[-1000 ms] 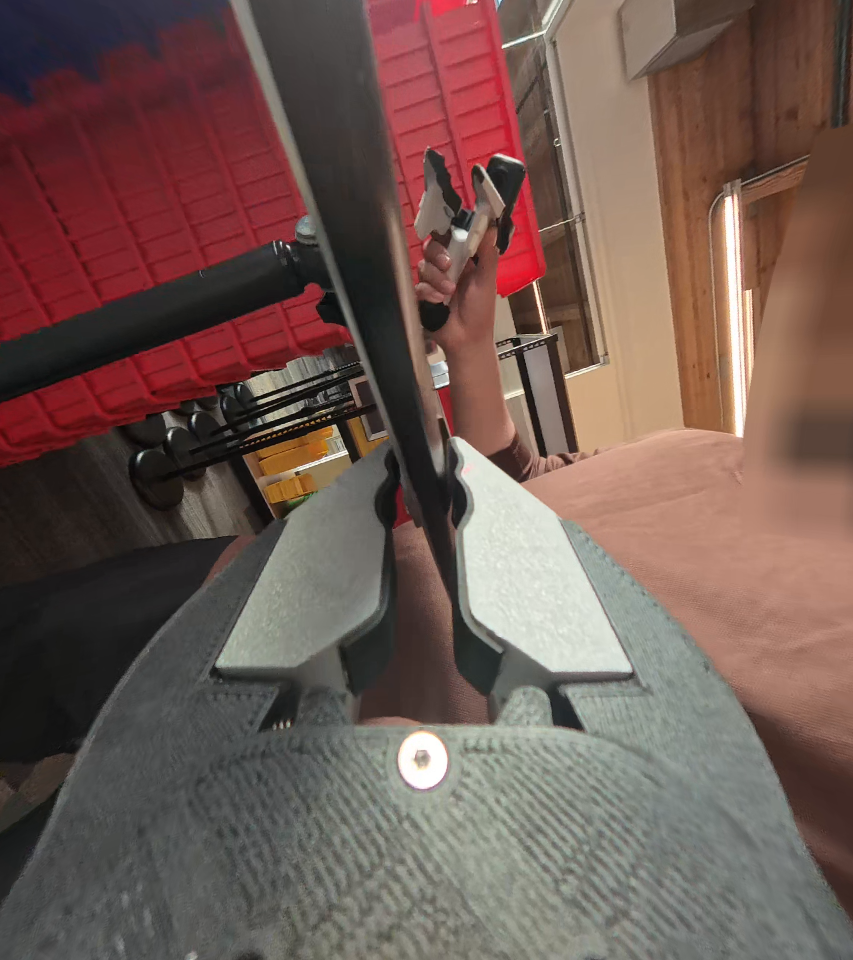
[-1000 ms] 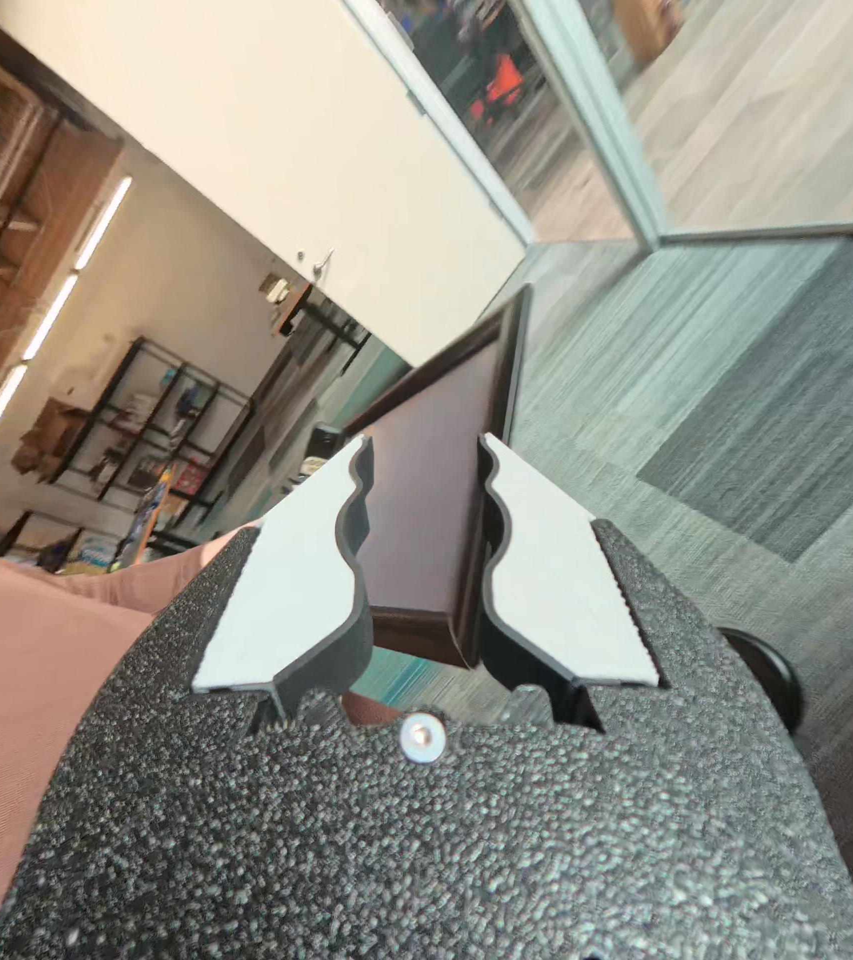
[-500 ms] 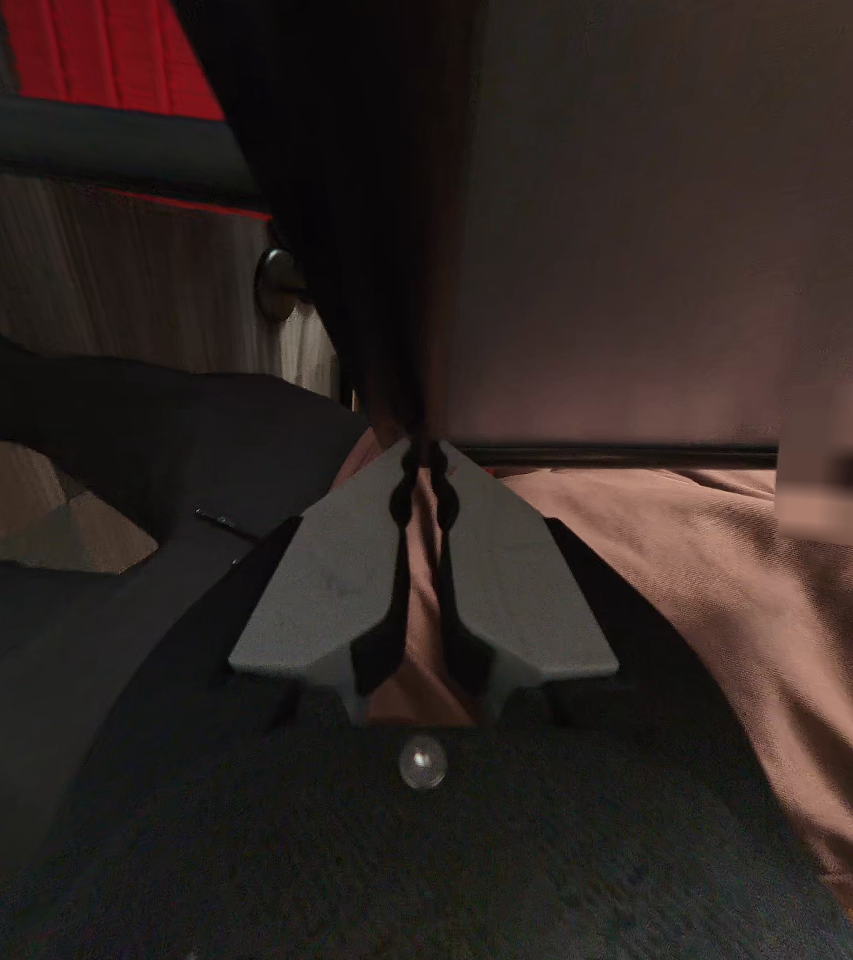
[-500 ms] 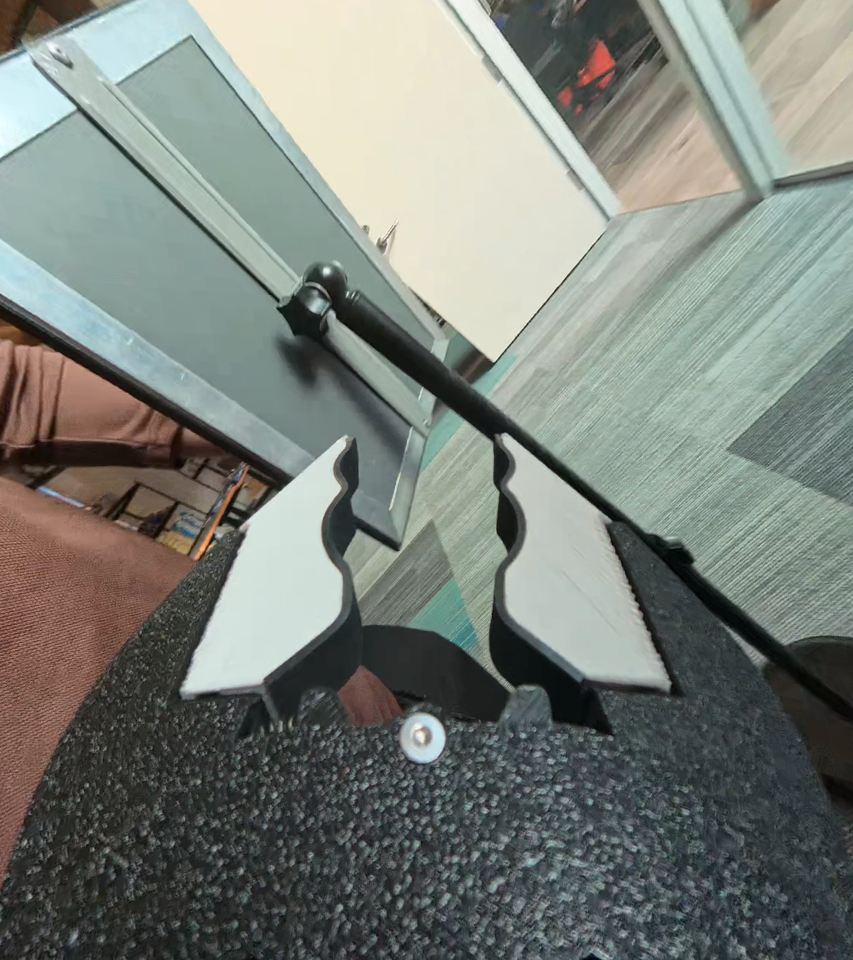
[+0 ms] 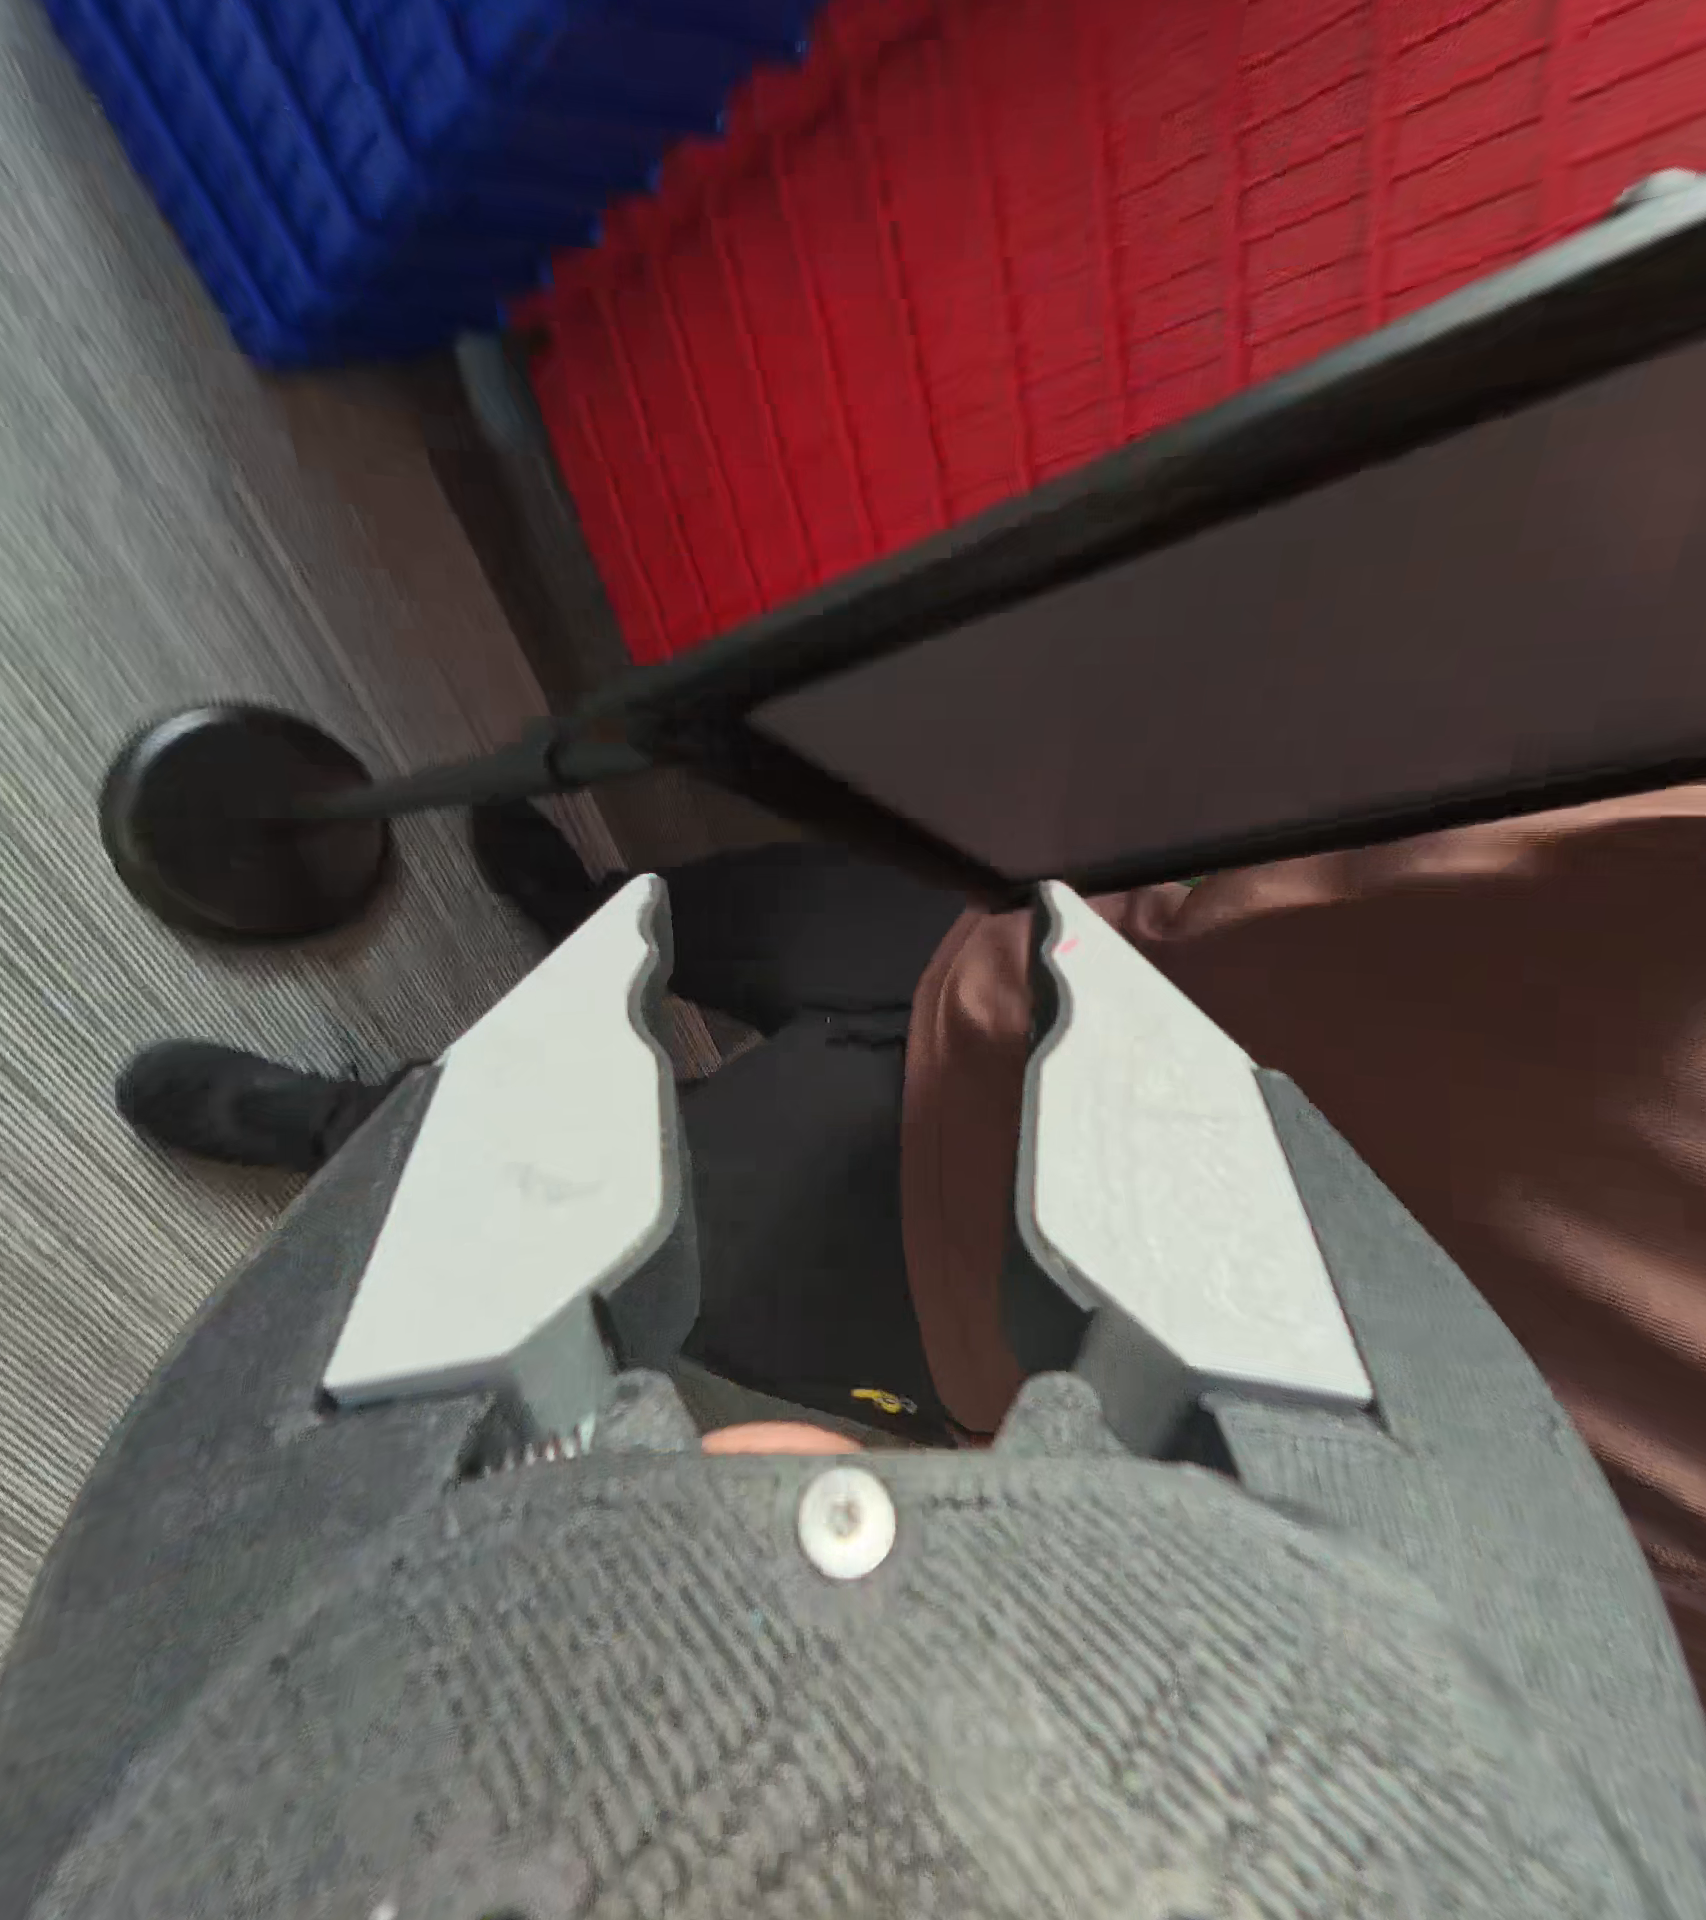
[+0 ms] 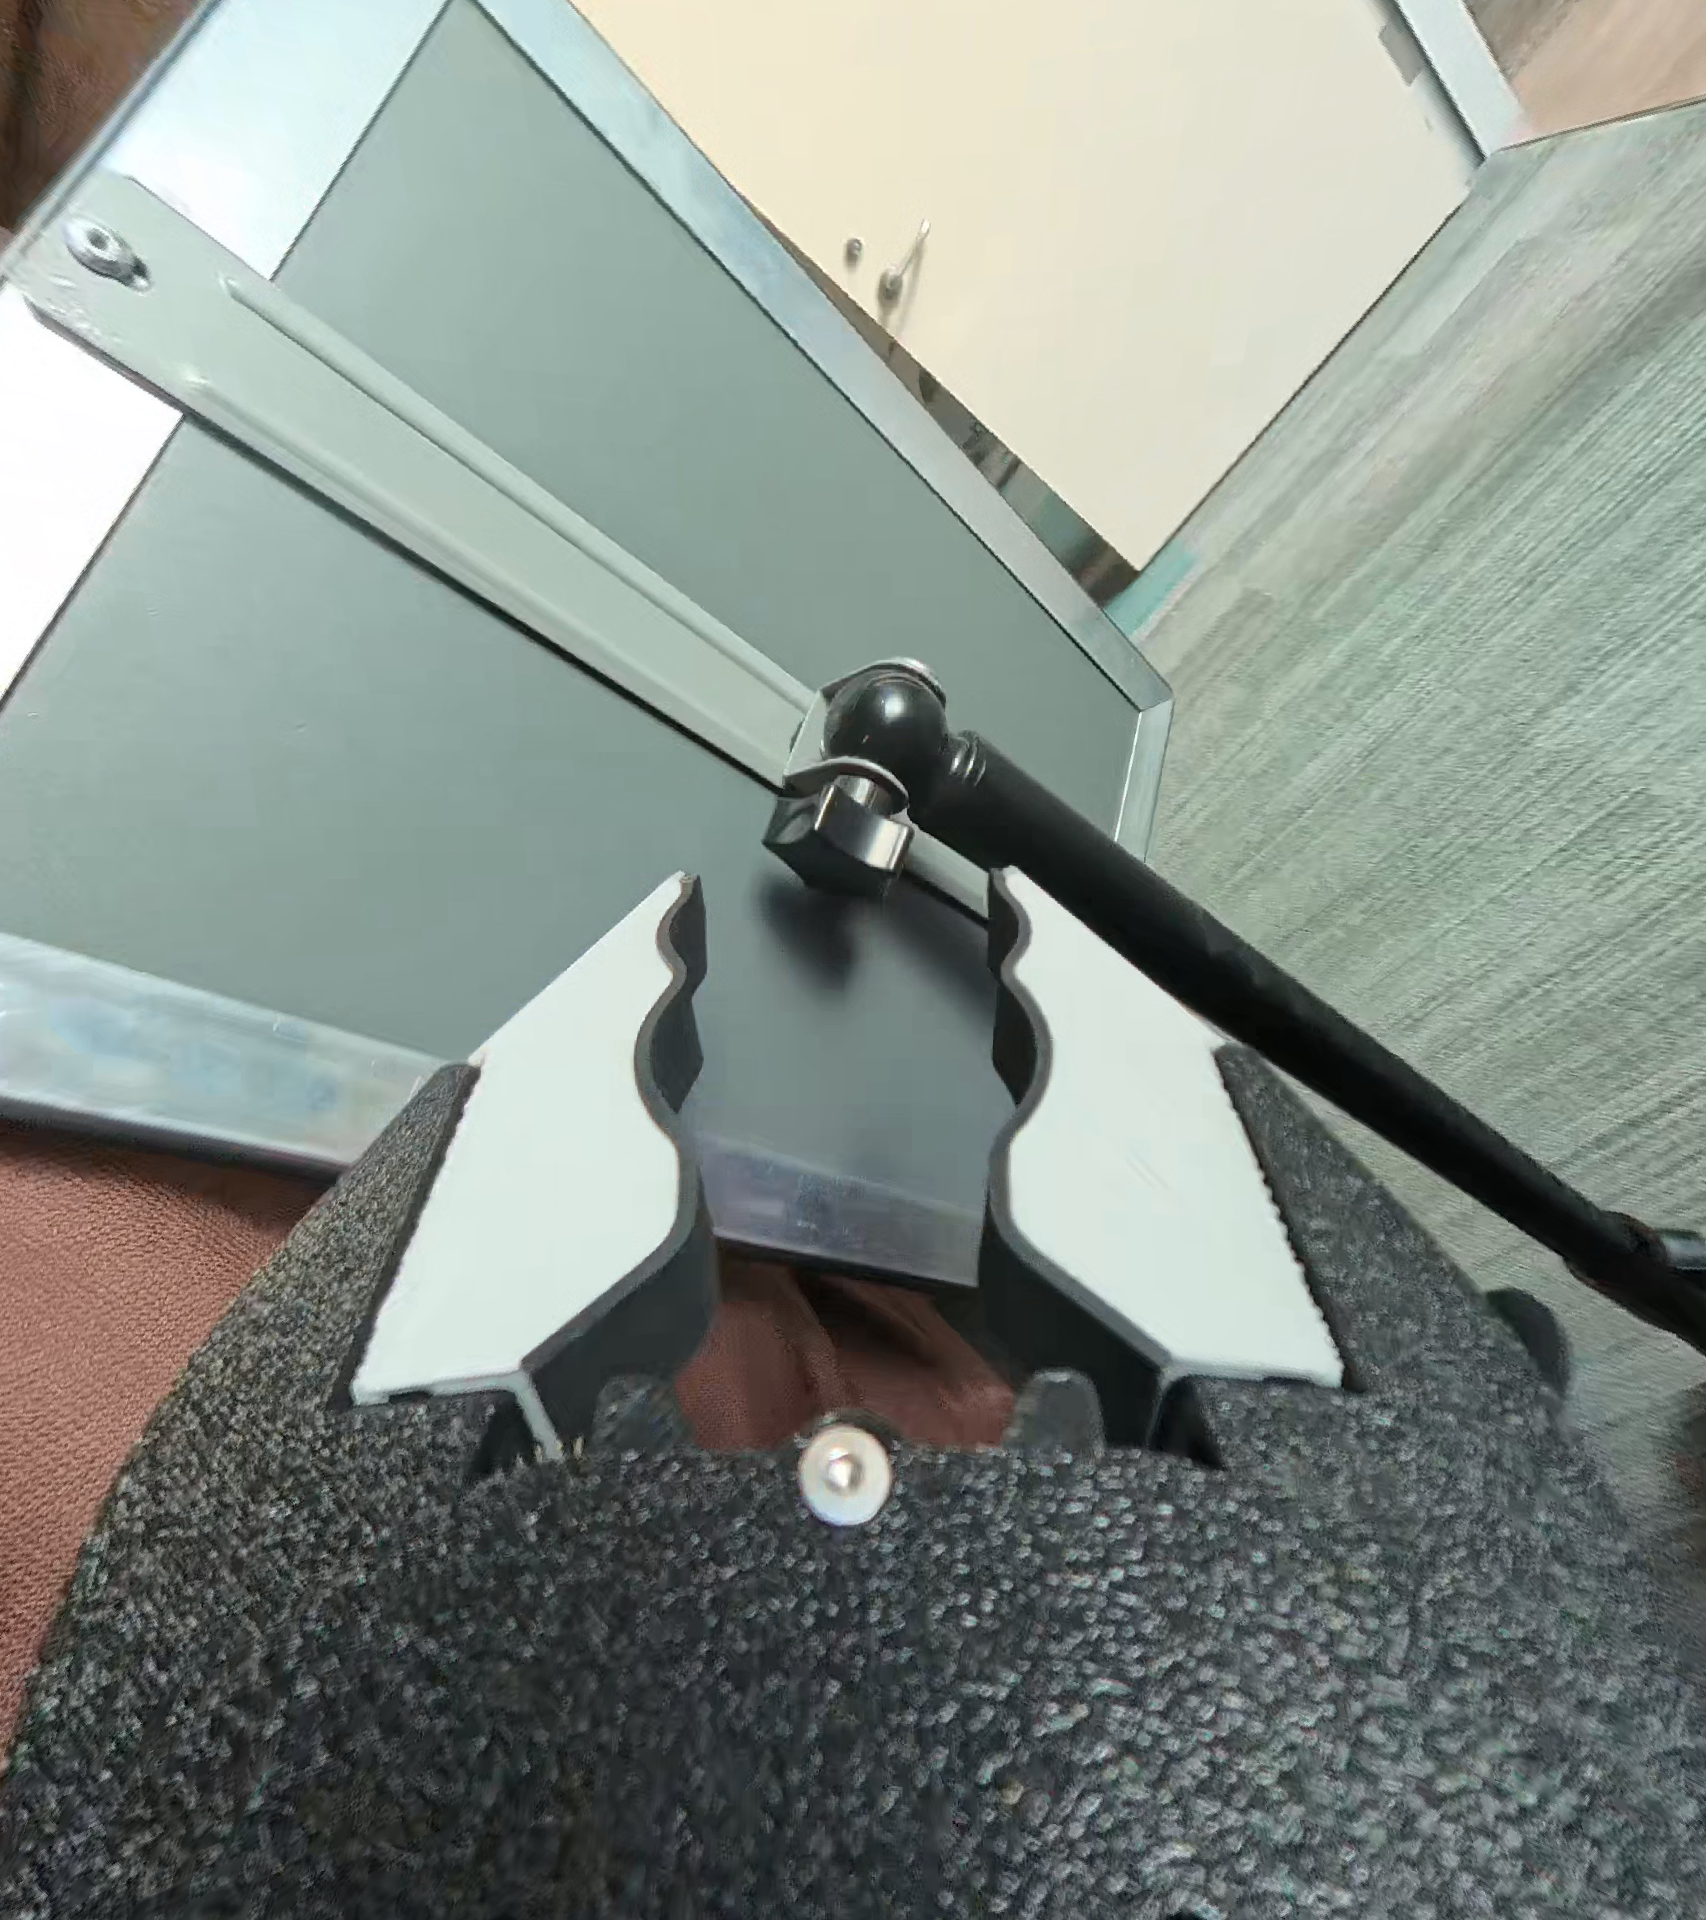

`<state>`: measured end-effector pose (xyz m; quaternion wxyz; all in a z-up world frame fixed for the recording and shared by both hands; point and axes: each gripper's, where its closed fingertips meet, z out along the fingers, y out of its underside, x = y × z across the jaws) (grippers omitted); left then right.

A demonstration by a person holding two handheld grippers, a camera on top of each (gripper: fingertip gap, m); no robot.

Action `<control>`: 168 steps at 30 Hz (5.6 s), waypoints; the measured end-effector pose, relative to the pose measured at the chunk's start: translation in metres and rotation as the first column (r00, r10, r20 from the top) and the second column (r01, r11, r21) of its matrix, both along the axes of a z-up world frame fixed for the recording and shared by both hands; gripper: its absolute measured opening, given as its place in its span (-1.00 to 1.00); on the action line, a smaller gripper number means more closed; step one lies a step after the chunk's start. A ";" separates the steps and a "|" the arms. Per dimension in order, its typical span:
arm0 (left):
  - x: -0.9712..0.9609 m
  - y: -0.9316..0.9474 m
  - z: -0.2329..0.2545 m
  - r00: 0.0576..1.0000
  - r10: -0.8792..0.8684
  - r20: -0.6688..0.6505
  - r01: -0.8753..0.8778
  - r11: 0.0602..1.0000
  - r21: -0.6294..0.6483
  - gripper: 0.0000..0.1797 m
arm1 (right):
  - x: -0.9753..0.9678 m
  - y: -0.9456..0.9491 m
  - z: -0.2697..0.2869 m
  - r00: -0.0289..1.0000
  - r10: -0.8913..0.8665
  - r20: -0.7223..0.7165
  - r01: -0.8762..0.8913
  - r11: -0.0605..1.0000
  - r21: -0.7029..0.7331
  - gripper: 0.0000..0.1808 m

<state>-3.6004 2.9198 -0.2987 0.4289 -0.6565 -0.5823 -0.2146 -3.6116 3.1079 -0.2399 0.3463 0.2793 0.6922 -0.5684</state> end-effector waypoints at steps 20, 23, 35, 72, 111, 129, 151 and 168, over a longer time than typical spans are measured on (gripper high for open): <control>-0.027 0.084 0.084 0.400 -0.652 -0.644 0.880 0.470 0.070 -0.83 | 0.006 -0.024 -0.007 0.925 -0.027 -0.380 0.193 0.893 0.407 -0.68; -0.024 0.084 0.085 0.410 -0.637 -0.652 0.879 0.468 0.096 -0.84 | 0.009 -0.027 -0.006 0.975 -0.052 -0.217 0.123 0.936 0.329 -0.70; -0.019 0.086 0.085 0.414 -0.632 -0.655 0.873 0.479 0.091 -0.84 | 0.001 -0.002 0.002 0.990 -0.071 0.119 0.022 0.928 0.372 -0.71; -0.014 0.081 0.084 0.421 -0.684 -0.596 0.875 0.479 0.068 -0.84 | 0.024 -0.020 -0.001 0.567 0.490 0.661 -0.418 0.864 -0.282 -0.72; -0.017 0.081 0.082 0.409 -0.712 -0.571 0.880 0.474 0.039 -0.84 | 0.037 -0.026 -0.007 0.767 0.390 0.509 -0.497 0.864 0.087 -0.62; -0.016 0.086 0.083 0.415 -0.717 -0.560 0.873 0.487 0.024 -0.83 | 0.019 -0.010 -0.006 0.933 0.322 0.162 -0.358 0.787 0.503 -0.70; -0.014 0.080 0.082 0.398 -0.725 -0.562 0.881 0.474 0.012 -0.83 | 0.026 -0.025 -0.001 0.606 0.423 0.674 -0.464 0.876 -0.132 -0.64; -0.016 0.084 0.083 0.409 -0.720 -0.561 0.871 0.490 0.007 -0.83 | 0.024 -0.018 -0.014 0.944 0.302 0.129 -0.319 0.750 0.579 -0.60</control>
